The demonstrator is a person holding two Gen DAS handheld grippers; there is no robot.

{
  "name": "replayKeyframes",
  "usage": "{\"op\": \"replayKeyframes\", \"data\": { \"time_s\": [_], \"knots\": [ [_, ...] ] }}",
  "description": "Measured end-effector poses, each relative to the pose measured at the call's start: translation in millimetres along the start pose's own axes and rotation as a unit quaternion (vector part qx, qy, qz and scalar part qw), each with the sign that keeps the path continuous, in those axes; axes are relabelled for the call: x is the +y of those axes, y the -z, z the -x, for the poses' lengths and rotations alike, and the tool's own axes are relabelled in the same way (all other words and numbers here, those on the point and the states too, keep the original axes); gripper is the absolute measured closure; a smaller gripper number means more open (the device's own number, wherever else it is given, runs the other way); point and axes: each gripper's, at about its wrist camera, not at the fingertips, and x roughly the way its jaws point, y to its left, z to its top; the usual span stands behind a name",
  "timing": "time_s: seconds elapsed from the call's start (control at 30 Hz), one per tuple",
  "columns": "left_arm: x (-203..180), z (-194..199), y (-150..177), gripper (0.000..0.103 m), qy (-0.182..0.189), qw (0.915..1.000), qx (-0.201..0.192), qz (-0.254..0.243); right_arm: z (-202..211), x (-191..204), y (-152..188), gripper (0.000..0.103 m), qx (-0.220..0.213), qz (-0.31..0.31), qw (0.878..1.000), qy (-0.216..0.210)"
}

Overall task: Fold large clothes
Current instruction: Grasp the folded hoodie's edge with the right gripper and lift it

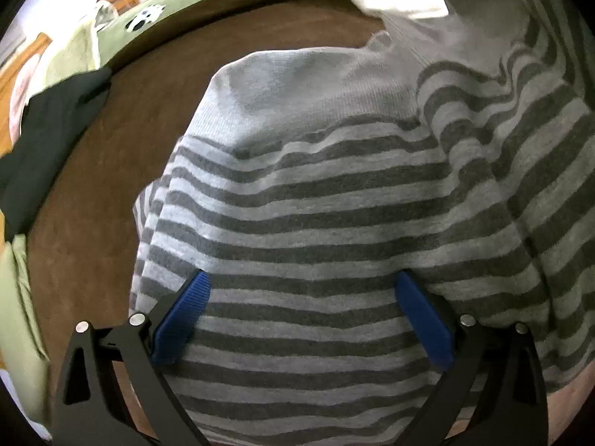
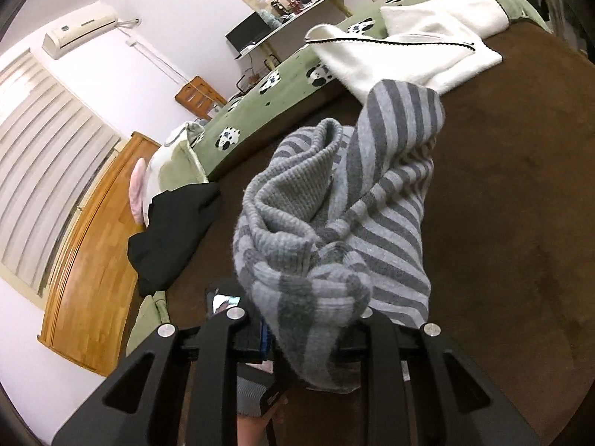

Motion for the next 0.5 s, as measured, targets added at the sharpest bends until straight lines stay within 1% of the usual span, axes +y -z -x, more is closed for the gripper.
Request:
{"op": "replayKeyframes", "data": {
  "time_s": [0.07, 0.17, 0.3, 0.33, 0.37, 0.43, 0.5],
  "knots": [
    [2.9, 4.3, 1.4, 0.007, 0.004, 1.0000, -0.003, 0.000, 1.9, 2.5, -2.3, 0.080, 0.000, 0.006, 1.000, 0.002],
    [16.3, 15.9, 5.0, 0.008, 0.008, 0.9999, -0.007, 0.012, 1.6, 17.9, -6.8, 0.080, 0.006, 0.028, 1.000, -0.003],
    [37.0, 38.0, 16.9, 0.008, 0.021, 0.9992, -0.013, 0.032, -15.3, 56.5, -7.8, 0.080, 0.034, 0.088, 0.996, -0.009],
    [40.0, 42.6, 20.5, 0.007, 0.020, 0.9992, -0.013, 0.033, -22.4, 67.0, -6.3, 0.080, 0.045, 0.105, 0.993, -0.010],
    [45.2, 47.2, 24.6, 0.006, 0.008, 0.9993, -0.013, 0.035, -30.4, 76.9, -3.7, 0.080, 0.057, 0.119, 0.991, -0.012],
    [61.0, 56.1, 33.5, 0.006, -0.002, 0.9988, -0.014, 0.048, -45.6, 92.3, 3.7, 0.080, 0.079, 0.139, 0.987, -0.016],
    [81.6, 62.2, 43.0, 0.006, -0.014, 0.9973, -0.014, 0.071, -62.8, 104.3, 13.3, 0.080, 0.103, 0.157, 0.982, -0.013]
  ]
}}
